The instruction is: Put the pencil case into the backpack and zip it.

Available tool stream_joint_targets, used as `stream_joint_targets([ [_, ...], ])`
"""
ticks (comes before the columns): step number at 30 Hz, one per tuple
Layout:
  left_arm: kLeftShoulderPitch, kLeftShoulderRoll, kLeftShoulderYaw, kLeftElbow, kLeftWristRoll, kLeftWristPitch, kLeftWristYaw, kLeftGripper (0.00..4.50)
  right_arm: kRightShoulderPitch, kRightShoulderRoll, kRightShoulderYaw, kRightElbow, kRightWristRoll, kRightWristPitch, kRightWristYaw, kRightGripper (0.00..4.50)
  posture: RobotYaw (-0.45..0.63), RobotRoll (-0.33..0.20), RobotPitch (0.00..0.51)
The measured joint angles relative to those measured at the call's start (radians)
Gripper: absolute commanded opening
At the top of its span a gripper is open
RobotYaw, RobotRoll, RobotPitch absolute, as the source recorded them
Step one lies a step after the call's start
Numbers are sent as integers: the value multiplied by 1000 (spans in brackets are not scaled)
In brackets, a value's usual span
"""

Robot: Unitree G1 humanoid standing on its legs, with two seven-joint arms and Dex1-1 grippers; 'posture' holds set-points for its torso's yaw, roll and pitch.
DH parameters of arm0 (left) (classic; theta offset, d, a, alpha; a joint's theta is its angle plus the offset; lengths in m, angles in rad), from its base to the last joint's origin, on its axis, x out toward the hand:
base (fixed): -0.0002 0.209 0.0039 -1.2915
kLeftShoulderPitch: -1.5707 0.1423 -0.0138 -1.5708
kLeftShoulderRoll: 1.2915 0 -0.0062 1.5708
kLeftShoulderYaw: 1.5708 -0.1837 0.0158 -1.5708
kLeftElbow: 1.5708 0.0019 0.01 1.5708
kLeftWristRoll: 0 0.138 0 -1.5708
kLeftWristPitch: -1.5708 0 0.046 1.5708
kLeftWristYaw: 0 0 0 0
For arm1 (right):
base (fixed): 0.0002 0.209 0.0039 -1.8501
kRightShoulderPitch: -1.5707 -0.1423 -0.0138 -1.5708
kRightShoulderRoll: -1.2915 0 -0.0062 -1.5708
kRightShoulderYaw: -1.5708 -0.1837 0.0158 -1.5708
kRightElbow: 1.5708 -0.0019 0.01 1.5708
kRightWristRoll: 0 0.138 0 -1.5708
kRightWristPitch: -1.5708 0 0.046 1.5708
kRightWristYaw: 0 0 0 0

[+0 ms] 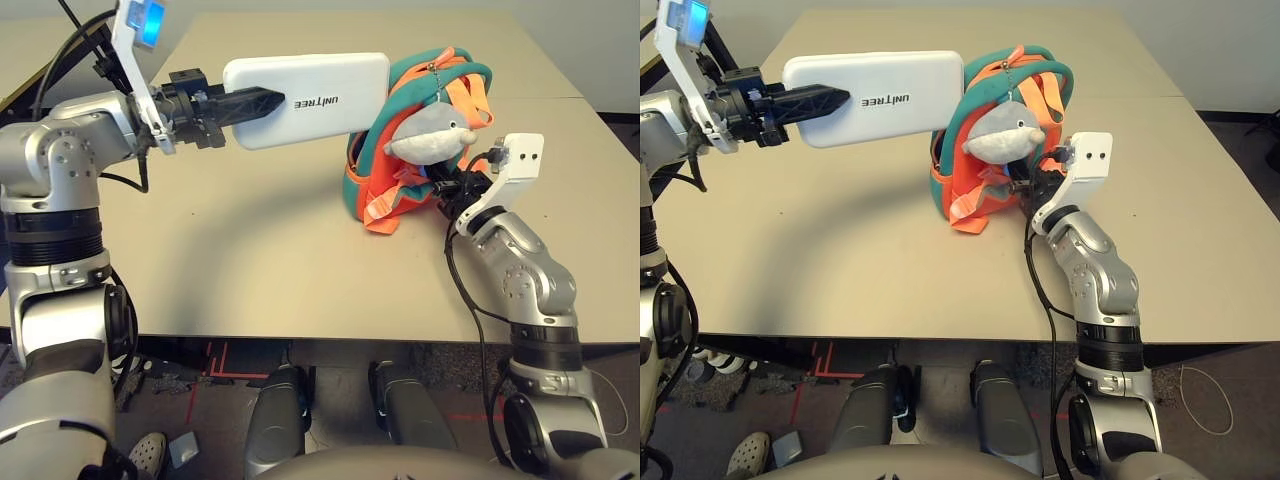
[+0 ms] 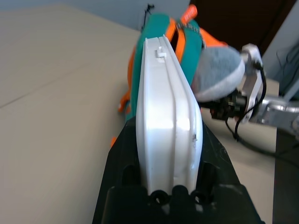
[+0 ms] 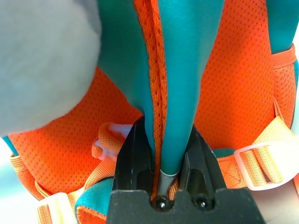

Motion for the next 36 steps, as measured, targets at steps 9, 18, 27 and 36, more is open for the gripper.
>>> stream_joint_targets([
  [9, -45, -82, -149, 129, 146, -151, -64, 1212, -9, 0, 0, 12, -9, -1, -1, 519, -185, 0, 118],
  [18, -118, -279, -176, 354, 284, -331, -51, 1212, -9, 0, 0, 18, -24, -17, 3, 518, -191, 0, 107],
  [27, -199, -466, -164, 562, 378, -444, 47, 1212, -8, 7, 3, 20, -36, -32, 6, 518, -199, 0, 101],
  [36, -164, -453, -107, 442, 331, -306, 71, 3783, -2, 12, 23, 21, -50, -50, 13, 518, -191, 0, 96],
])
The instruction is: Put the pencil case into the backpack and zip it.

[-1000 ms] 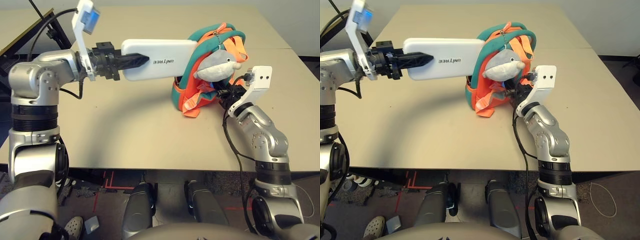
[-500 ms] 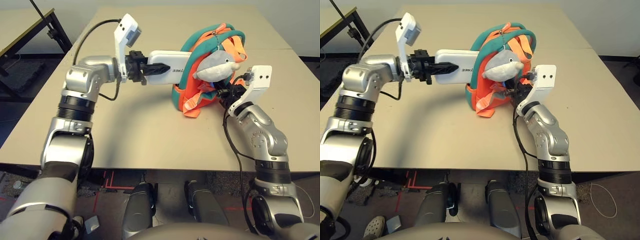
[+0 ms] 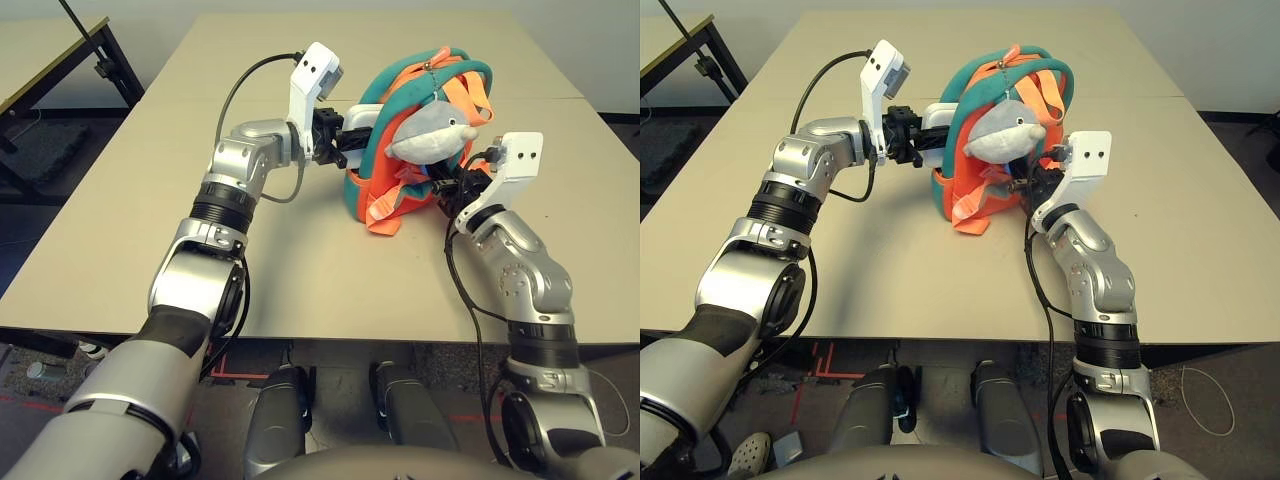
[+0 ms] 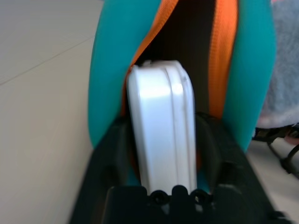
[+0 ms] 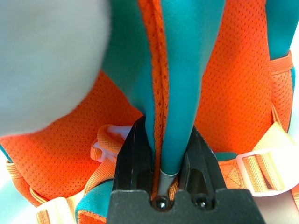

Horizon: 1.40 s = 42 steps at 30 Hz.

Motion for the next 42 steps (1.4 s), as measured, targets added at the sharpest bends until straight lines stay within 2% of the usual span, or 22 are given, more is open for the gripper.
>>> stream_joint_targets([
  [2, 14, 31, 22, -94, -38, 86, -4, 4481, 1, -1, 4, 2, -5, -3, 3, 518, -191, 0, 96],
  [7, 60, 159, 62, -356, -97, 236, 9, 4500, 0, -1, 11, 6, -6, -5, 9, 518, -172, 0, 93],
  [9, 91, 190, 72, -409, -108, 279, 22, 4500, 1, -2, 10, 10, -6, -5, 10, 518, -166, 0, 95],
  [13, 146, 212, 76, -478, -131, 350, 56, 4500, -2, -2, 11, 17, -7, -6, 12, 518, -154, 0, 98],
  [21, 204, 216, 81, -531, -166, 389, 109, 4500, -9, -2, 15, 38, -7, -14, 23, 518, -152, 0, 102],
  [24, 204, 214, 83, -534, -178, 389, 125, 3871, -10, -3, 15, 39, -7, -15, 26, 518, -154, 0, 102],
  [34, 204, 209, 93, -550, -206, 392, 134, 3, -10, -4, 15, 39, -7, -15, 27, 518, -164, 0, 99],
  [39, 204, 182, 76, -543, -207, 390, 143, 0, -10, -4, 15, 39, -7, -15, 27, 518, -173, 0, 96],
  [42, 201, 139, 57, -507, -202, 376, 159, 0, -10, -4, 15, 39, -9, -15, 25, 518, -179, 0, 93],
])
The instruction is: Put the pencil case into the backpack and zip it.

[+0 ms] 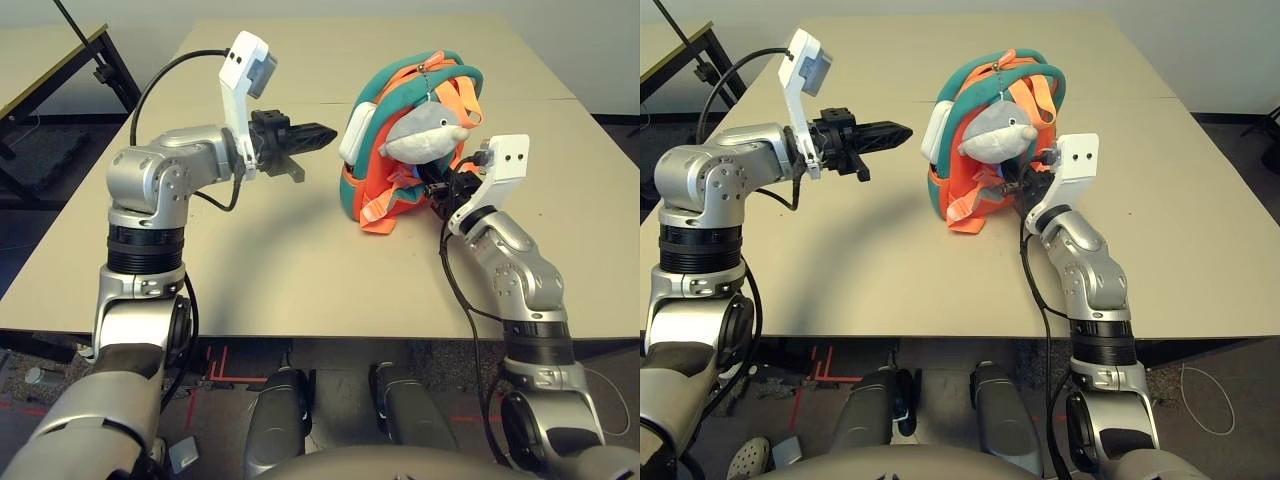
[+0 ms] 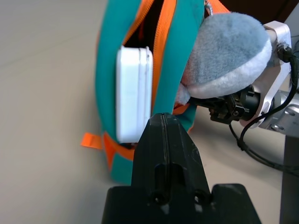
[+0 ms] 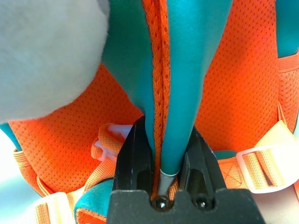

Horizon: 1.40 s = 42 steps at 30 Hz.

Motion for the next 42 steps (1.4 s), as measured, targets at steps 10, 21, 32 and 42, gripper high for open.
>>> stream_joint_targets([
  [10, -156, -201, -37, 483, 150, -335, 92, 0, 1, -1, -2, 0, -6, -2, -11, 518, -198, 0, 88],
  [21, -196, -271, -35, 643, 235, -484, 72, 0, 8, 5, -2, -10, -8, -2, -24, 518, -210, 0, 96],
  [32, -118, -29, -13, 242, 104, -330, -185, 1743, 19, 20, 4, -13, -8, -10, -22, 518, -200, 0, 89],
  [42, -119, 67, -42, -47, 15, -237, -281, 4500, 19, 20, 4, -4, -15, -18, -20, 518, -195, 0, 83],
])
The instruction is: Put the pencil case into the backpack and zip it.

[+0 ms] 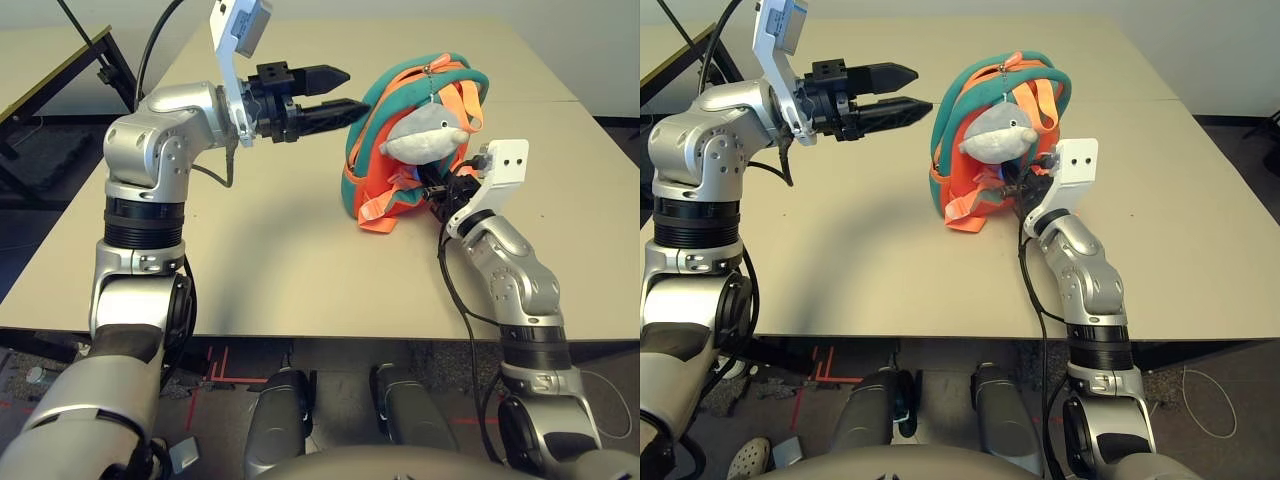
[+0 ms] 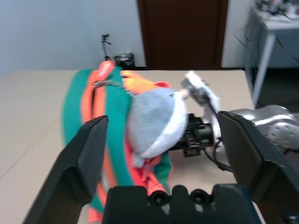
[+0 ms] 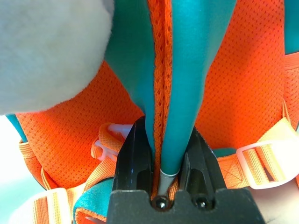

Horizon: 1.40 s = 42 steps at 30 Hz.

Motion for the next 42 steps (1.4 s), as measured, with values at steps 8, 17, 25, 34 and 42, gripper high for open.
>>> stream_joint_targets([
  [8, -9, -53, -138, 41, 104, -88, 40, 4500, -7, 2, 4, 8, -3, -1, 5, 518, -207, 0, 72],
  [17, -42, -113, -203, 185, 239, -204, 77, 4500, -8, 4, 4, 7, -3, 0, 4, 518, -222, 0, 73],
  [25, -63, -182, -204, 277, 286, -254, 99, 4500, -1, 6, 2, 7, -3, -1, -6, 518, -229, 0, 74],
  [34, -68, -222, -204, 319, 305, -269, 99, 4500, 4, 7, 1, 7, -3, -1, -11, 518, -232, 0, 78],
  [42, -65, -222, -210, 297, 305, -230, 91, 3917, 5, 9, 3, 7, -3, -1, -11, 518, -225, 0, 85],
])
